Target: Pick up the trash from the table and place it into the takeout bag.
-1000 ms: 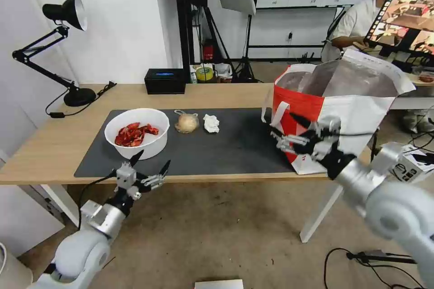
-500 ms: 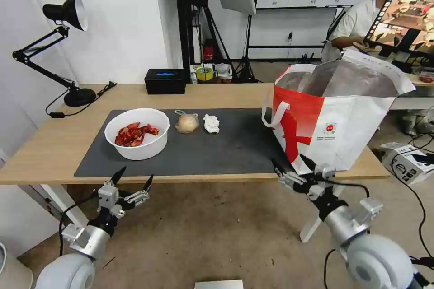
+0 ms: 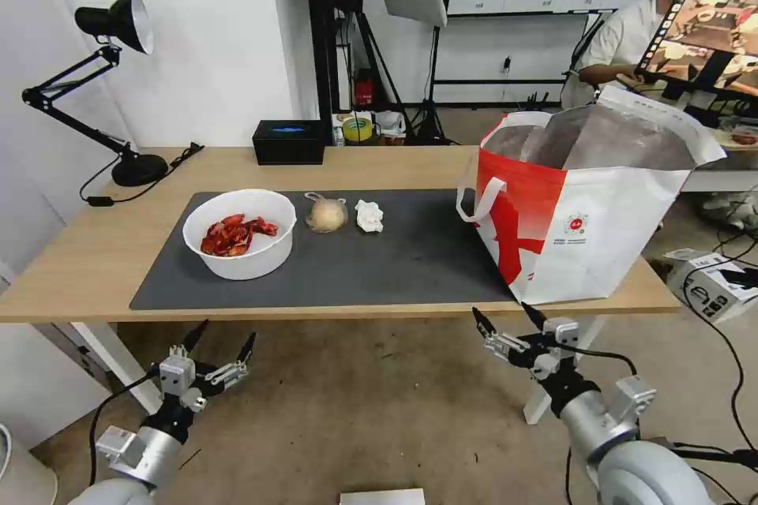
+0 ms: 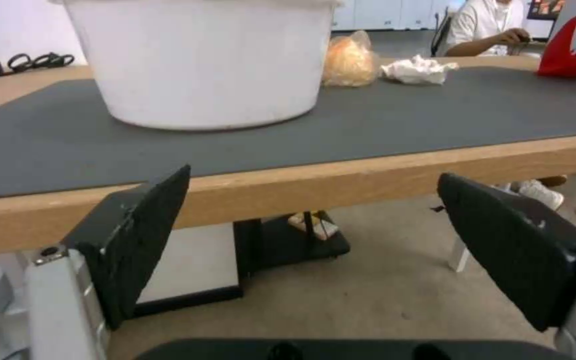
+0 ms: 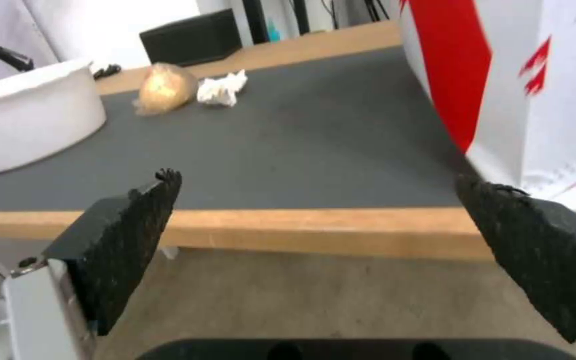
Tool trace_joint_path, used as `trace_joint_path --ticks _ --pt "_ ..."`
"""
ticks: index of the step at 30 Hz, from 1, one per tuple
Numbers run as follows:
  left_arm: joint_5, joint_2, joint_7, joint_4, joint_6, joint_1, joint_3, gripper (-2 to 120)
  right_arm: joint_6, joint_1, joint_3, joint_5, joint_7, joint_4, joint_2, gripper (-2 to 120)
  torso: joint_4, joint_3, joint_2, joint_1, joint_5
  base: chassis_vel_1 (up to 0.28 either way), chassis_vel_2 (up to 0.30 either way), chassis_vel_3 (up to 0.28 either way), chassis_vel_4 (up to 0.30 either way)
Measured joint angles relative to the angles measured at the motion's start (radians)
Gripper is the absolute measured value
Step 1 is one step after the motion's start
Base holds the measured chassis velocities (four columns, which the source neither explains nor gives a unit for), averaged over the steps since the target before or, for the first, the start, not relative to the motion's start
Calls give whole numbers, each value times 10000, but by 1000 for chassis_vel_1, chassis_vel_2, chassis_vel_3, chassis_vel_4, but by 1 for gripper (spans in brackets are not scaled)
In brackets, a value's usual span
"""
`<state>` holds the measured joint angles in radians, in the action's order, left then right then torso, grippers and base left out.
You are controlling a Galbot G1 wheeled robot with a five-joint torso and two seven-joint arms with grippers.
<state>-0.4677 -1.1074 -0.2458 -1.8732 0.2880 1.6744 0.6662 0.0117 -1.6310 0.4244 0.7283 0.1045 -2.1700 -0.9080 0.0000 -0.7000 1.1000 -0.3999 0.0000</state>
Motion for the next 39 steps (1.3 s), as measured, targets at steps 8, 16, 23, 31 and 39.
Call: trace_joint_path --ticks 8,16,23,31,39 --pt "49 -5 -3 20 -42 -238 -130 100 7 244 -303 -69 0 311 -161 100 0 0 -1 0 0 0 0 0 0" --pt "92 77 -4 12 -106 -401 -239 100 33 470 -626 -93 -4 643 -391 100 0 0 0 -1 0 0 0 0 0" --pt "116 178 -86 41 -119 -427 -253 100 39 489 -635 -80 -42 754 -377 100 -1 0 0 -1 0 0 0 0 0" --pt "154 219 -107 73 -119 -432 -290 100 219 1431 -1139 331 77 573 174 100 -1 0 0 0 0 0 0 0 0" --pt "201 289 -101 -47 -178 -440 -302 100 542 3811 -2325 1325 305 861 694 100 -1 -1 -1 -1 -1 0 0 0 0"
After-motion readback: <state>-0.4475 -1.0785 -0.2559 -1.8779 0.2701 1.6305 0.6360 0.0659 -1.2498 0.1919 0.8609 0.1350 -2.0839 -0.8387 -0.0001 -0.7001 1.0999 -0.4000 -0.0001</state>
